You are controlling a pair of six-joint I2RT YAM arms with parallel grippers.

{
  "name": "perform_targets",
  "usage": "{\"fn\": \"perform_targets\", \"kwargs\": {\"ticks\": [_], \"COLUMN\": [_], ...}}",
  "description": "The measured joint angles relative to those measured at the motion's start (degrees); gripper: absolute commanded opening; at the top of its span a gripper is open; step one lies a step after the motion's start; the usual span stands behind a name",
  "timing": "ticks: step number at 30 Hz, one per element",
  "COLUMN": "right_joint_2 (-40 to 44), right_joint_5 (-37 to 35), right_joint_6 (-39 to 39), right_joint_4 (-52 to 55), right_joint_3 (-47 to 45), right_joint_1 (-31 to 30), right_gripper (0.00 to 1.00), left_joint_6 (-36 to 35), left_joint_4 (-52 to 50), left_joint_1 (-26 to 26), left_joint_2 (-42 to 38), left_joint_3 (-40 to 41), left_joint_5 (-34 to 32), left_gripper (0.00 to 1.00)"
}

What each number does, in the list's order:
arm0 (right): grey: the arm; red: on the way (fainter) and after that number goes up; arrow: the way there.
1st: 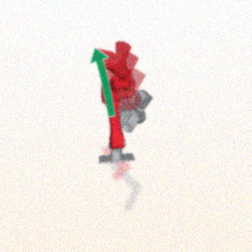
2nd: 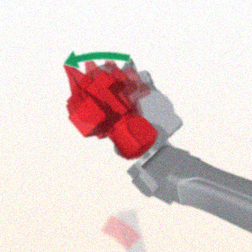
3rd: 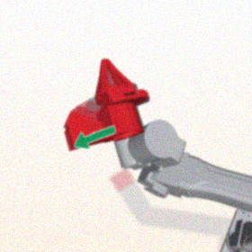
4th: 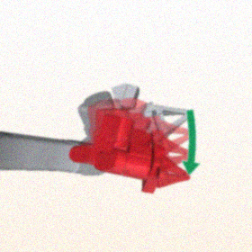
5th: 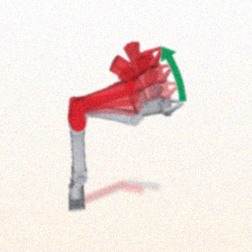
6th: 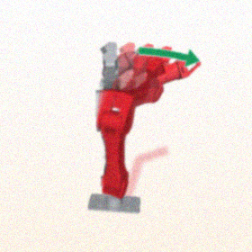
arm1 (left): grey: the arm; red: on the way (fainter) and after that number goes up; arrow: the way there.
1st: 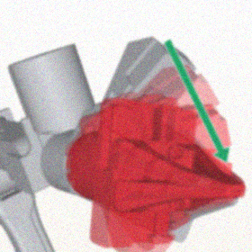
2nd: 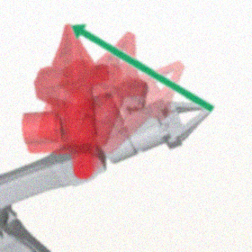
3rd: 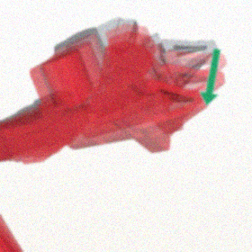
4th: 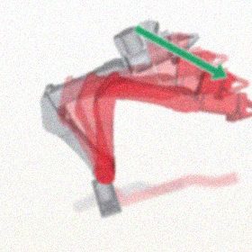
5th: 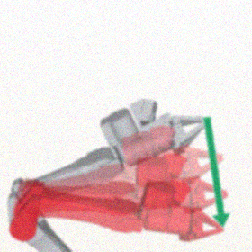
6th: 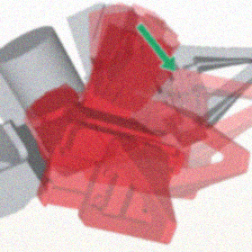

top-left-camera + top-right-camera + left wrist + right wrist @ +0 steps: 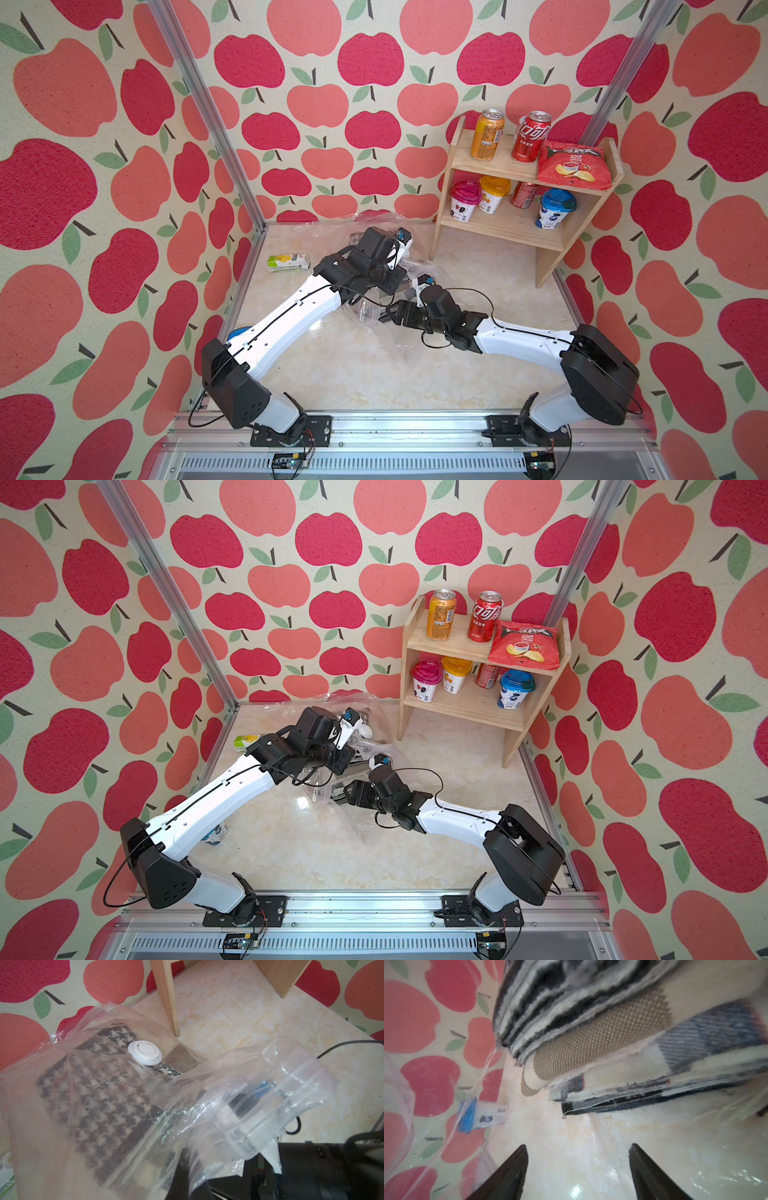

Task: Take the scarf out of the vacuum bag
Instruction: Take out the scarf from the vacuum bag.

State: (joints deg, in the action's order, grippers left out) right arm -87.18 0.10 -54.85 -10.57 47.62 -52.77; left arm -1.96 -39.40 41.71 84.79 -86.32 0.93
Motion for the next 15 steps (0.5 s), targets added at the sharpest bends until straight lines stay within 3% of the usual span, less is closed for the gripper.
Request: {"fn": "perform_targets", "kwargs": {"ticks": [15], "right_joint_2": [-1.1], "right_joint_5": [6.3], "right_joint_6": [3.0], "right_joint_4": [8.0], "right_joint_3": [7.6], "right_joint_1": [14.5], "right_gripper": [0.79], "left_joint_6": [0.1], "left_joint_4": [3.7], "left_joint_1": [0.0], "left_joint_2": [3.1], "left_joint_3": [-1.1], "left_joint_5": [1.5], "left_gripper": [0.00]}}
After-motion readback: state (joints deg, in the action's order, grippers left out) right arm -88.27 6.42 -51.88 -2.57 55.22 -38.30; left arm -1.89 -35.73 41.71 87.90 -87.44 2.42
